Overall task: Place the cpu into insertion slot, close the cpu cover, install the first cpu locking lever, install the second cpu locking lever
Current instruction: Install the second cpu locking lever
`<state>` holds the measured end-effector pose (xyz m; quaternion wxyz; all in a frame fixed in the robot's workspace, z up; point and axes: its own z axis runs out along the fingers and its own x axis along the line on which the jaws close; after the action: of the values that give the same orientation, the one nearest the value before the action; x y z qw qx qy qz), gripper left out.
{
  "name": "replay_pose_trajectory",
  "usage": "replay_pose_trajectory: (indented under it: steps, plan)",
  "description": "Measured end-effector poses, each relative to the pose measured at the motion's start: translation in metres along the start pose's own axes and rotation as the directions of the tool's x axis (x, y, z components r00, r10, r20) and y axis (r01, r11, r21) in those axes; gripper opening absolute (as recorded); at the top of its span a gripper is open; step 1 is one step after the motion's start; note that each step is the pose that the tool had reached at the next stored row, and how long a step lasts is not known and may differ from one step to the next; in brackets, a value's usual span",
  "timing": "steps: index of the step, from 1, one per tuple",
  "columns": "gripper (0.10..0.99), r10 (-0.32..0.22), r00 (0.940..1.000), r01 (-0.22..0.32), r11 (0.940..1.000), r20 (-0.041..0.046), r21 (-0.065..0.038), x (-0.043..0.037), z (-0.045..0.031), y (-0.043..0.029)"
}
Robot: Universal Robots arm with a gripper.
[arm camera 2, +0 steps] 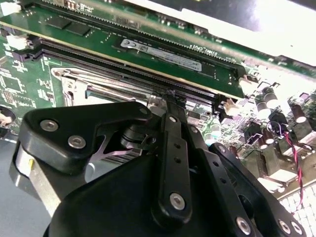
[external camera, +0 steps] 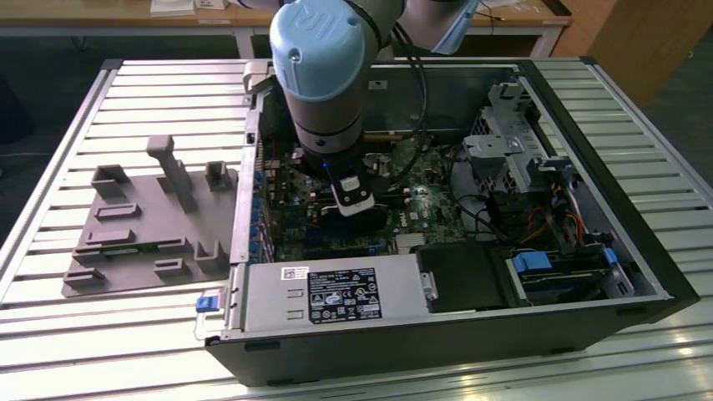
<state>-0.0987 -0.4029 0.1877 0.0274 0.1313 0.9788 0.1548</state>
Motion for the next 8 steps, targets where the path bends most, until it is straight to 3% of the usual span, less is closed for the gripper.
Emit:
replay_pose_trajectory:
  steps: [6, 8]
  plan:
    - [0.102, 0.000, 1.0000, 0.000, 1.0000, 0.0002, 0.002, -0.0002, -0.0166, 0.0053]
    - [0.102, 0.000, 1.0000, 0.000, 1.0000, 0.0017, 0.008, -0.0002, -0.0208, 0.0067]
